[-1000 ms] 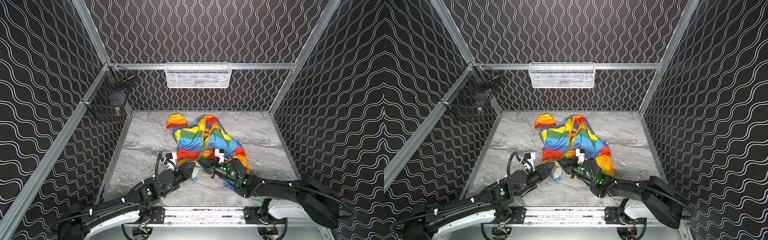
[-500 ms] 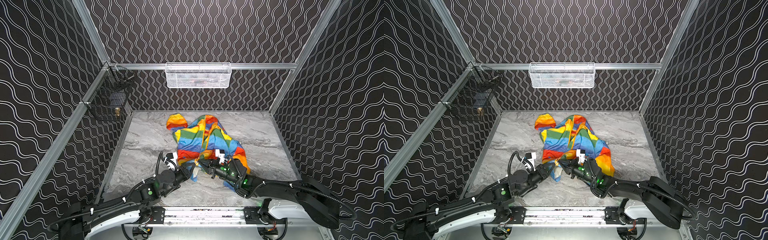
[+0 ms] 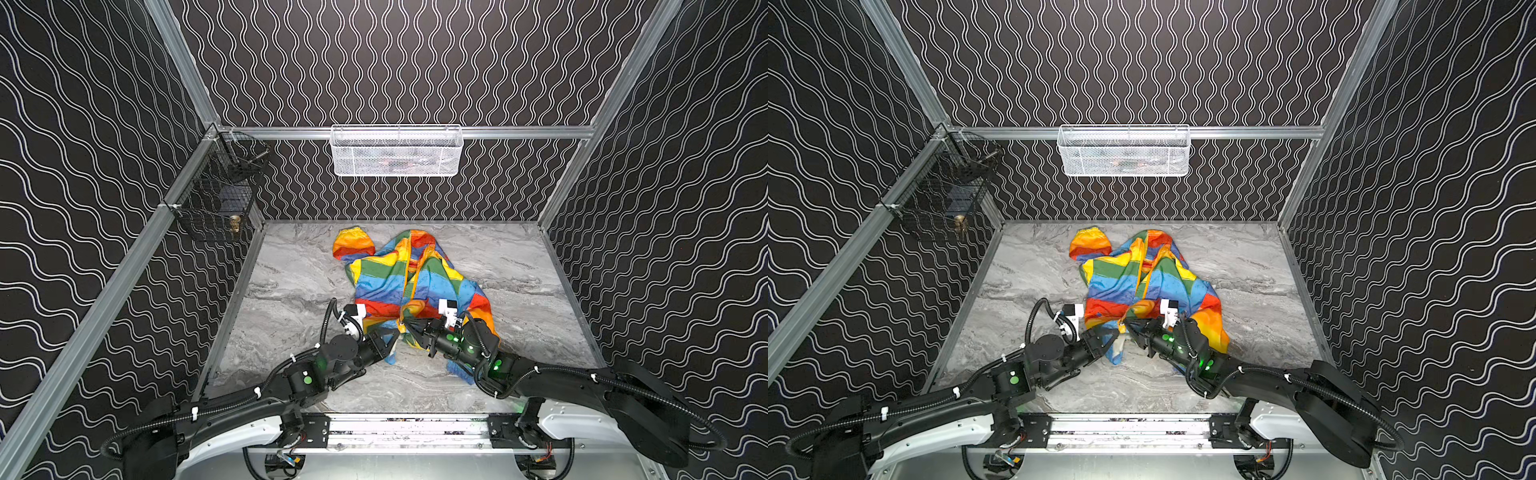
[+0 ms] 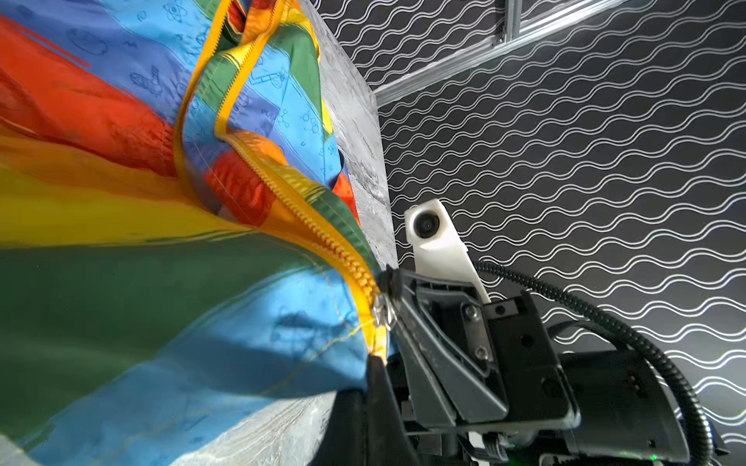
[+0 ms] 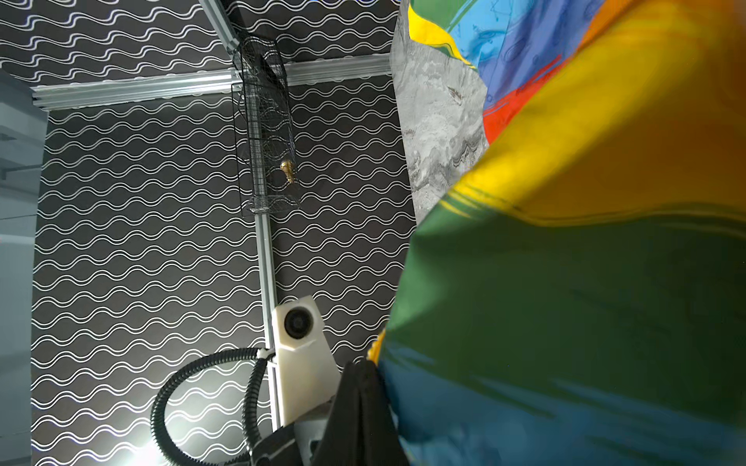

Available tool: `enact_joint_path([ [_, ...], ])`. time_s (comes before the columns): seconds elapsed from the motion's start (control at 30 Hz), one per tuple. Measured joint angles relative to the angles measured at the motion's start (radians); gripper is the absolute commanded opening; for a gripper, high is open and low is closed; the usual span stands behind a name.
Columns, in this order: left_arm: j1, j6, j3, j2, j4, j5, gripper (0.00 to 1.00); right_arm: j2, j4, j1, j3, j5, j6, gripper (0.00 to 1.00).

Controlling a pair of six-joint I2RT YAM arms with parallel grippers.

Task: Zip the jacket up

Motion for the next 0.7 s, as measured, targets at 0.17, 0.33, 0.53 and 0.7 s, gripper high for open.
enact_joint_path([
  [0.17, 0.0, 0.011, 0.003, -0.014, -0.004, 0.027, 0.0, -0.022, -0.006, -0.012, -0.007, 0.011, -0.002, 0.0],
  [0.33, 0.0, 0.011, -0.014, -0.039, -0.01, 0.033, 0.0, -0.024, -0.027, -0.014, 0.002, 0.001, -0.01, 0.0],
  [0.53, 0.0, 0.018, -0.014, -0.053, -0.026, 0.034, 0.0, -0.028, -0.098, -0.014, 0.051, -0.035, -0.055, 0.33],
  [0.7, -0.001, 0.035, -0.013, -0.087, -0.09, 0.05, 0.0, -0.113, -0.273, -0.016, 0.081, -0.031, -0.133, 0.66],
])
